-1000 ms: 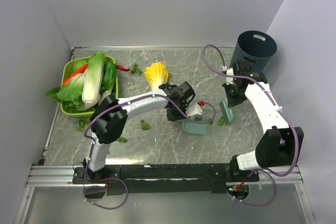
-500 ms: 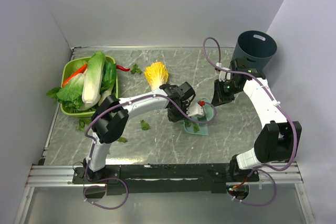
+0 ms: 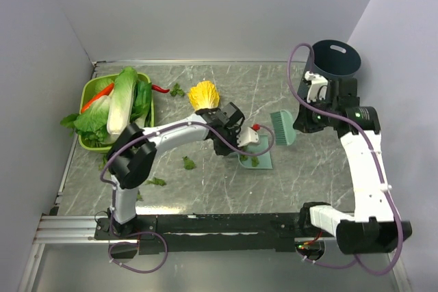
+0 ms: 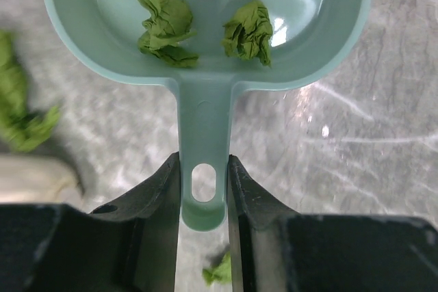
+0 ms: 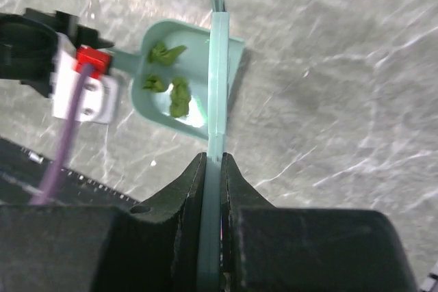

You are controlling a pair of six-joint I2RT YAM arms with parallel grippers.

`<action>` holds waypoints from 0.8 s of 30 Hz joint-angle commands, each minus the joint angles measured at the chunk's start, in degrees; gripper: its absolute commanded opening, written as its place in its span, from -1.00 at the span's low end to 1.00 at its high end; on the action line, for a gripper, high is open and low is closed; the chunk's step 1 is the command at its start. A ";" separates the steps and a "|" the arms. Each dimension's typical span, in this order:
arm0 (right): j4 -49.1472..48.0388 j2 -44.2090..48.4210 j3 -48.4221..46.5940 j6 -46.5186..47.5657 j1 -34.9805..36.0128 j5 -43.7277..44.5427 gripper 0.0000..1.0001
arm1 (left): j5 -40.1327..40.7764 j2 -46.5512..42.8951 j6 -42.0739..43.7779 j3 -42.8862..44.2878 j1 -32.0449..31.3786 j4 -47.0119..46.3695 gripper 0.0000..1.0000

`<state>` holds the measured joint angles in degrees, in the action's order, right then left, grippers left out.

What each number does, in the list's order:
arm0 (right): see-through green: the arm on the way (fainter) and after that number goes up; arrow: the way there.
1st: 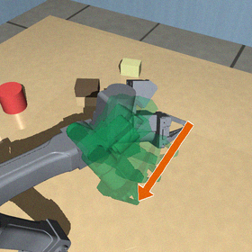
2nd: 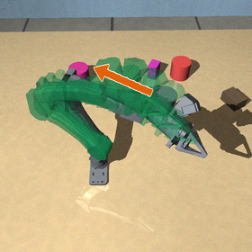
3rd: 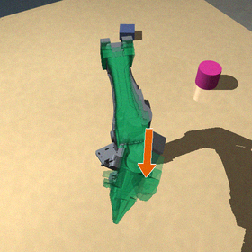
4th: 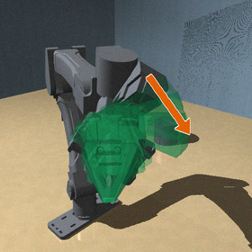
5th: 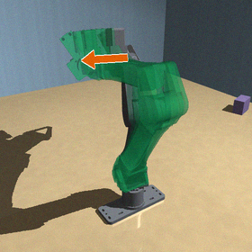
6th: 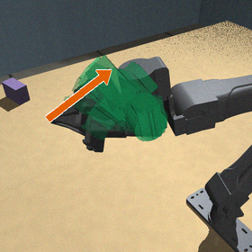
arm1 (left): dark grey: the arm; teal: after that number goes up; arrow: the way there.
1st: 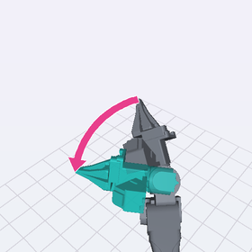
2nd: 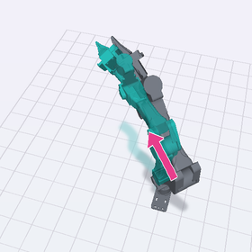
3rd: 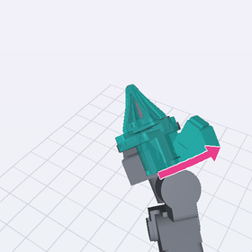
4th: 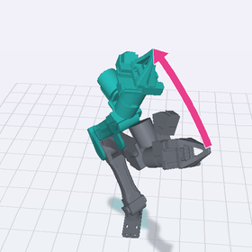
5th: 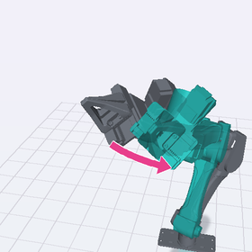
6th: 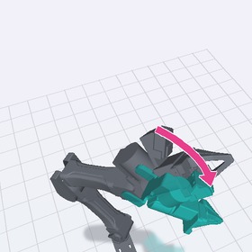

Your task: Sweep away the paper scraps from the table

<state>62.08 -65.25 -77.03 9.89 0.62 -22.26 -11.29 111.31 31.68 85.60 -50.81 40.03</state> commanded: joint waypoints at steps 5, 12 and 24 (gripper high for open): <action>-9.87 5.66 1.18 -4.17 -3.61 -0.24 -1.00 | -0.22 -11.54 -1.71 -2.54 4.39 3.65 -0.98; -15.15 4.44 3.91 -7.69 -1.69 -1.03 -1.00 | 0.21 -22.16 -2.06 -6.59 9.75 7.16 -0.98; -9.28 -8.03 -7.07 -1.99 8.59 -15.42 -1.00 | 0.91 -36.14 -9.53 -5.09 26.27 14.90 -0.98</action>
<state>51.57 -70.87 -78.96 5.41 5.69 -28.95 -10.66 81.52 26.20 79.42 -27.92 51.70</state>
